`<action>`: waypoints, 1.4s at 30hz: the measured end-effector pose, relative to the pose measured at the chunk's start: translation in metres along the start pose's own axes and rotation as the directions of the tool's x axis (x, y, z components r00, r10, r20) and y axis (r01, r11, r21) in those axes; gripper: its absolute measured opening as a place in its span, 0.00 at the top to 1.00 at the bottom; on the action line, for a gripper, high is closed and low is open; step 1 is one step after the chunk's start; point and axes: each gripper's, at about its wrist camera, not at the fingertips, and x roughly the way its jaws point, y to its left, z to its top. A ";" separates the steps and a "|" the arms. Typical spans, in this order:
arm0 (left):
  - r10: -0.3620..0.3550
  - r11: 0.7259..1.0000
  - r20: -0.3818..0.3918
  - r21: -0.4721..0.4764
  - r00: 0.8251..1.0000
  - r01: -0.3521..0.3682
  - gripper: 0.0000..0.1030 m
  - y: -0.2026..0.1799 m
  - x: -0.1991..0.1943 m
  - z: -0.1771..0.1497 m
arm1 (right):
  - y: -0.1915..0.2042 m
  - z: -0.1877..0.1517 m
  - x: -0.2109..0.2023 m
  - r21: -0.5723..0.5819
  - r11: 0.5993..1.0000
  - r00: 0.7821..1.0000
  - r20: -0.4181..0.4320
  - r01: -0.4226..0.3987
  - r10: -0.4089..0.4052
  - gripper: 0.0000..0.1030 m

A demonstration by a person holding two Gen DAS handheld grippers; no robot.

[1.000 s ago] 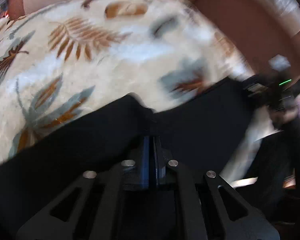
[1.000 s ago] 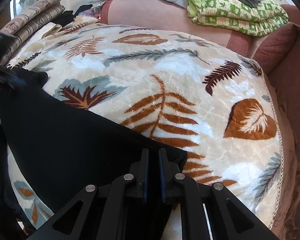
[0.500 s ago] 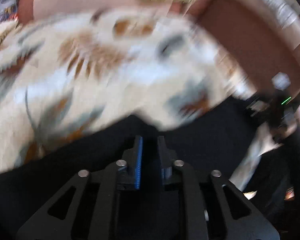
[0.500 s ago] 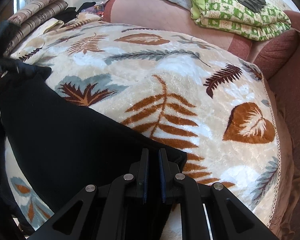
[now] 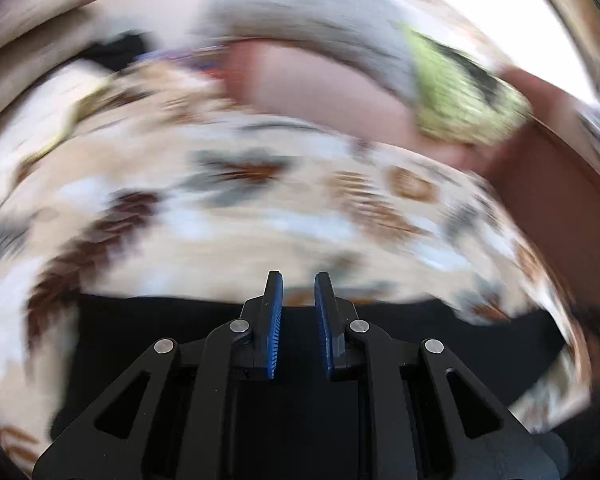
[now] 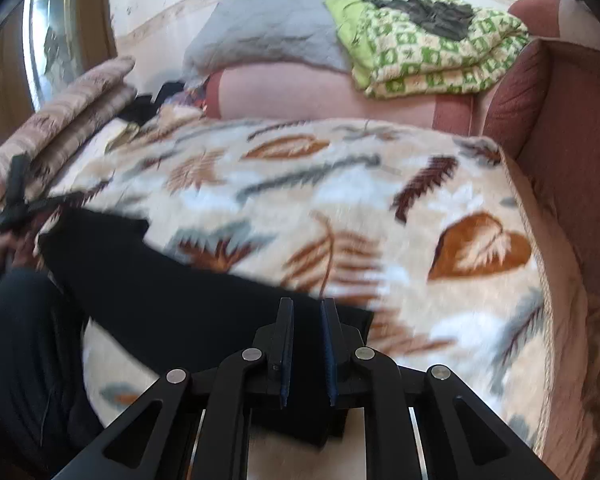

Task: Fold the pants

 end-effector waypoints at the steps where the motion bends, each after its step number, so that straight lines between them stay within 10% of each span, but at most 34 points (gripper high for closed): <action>1: 0.067 0.996 -0.004 -0.059 0.998 -0.067 0.86 0.015 0.006 -0.001 | 0.002 -0.004 -0.001 -0.006 1.000 1.000 -0.011 -0.009 0.009 0.88; 6: 0.114 0.974 0.022 -0.199 0.993 -0.108 0.86 0.050 0.028 -0.017 | -0.011 -0.037 0.028 0.021 0.996 0.975 -0.208 0.085 -0.079 0.79; 10: 0.170 0.976 0.019 -0.143 0.985 -0.166 0.85 0.039 0.031 -0.017 | -0.030 -0.032 0.015 0.111 0.986 0.985 -0.135 0.127 -0.112 0.68; 14: 0.137 0.976 0.037 -0.174 0.990 -0.128 0.85 0.047 0.029 -0.019 | -0.014 -0.027 -0.001 0.085 0.995 0.997 -0.035 -0.058 0.062 0.68; 17: 0.128 0.977 0.042 -0.179 0.991 -0.118 0.85 0.049 0.027 -0.019 | -0.009 -0.037 0.033 -0.043 0.980 0.962 -0.186 0.195 -0.200 0.67; 21: 0.127 0.977 0.042 -0.180 0.991 -0.117 0.85 0.048 0.026 -0.019 | -0.017 -0.023 0.017 -0.004 0.938 0.935 -0.072 0.347 -0.346 0.59; 27: 0.122 0.977 0.044 -0.183 0.992 -0.112 0.85 0.048 0.026 -0.020 | -0.025 -0.023 0.024 0.096 0.988 0.988 -0.115 0.118 -0.107 0.58; 35: 0.127 0.977 0.008 -0.174 0.992 -0.123 0.85 0.047 0.026 -0.016 | -0.036 -0.017 0.045 0.130 0.943 0.943 -0.175 0.307 -0.283 0.44; 38: 0.126 0.979 -0.064 -0.151 0.990 -0.134 0.85 0.043 0.012 -0.005 | -0.041 -0.008 0.036 0.122 0.881 0.885 -0.168 0.457 -0.435 0.44; 42: 0.133 0.986 -0.026 -0.094 0.991 -0.135 0.85 0.015 -0.035 0.014 | -0.068 -0.003 0.001 0.358 0.855 0.924 -0.068 0.374 -0.376 0.44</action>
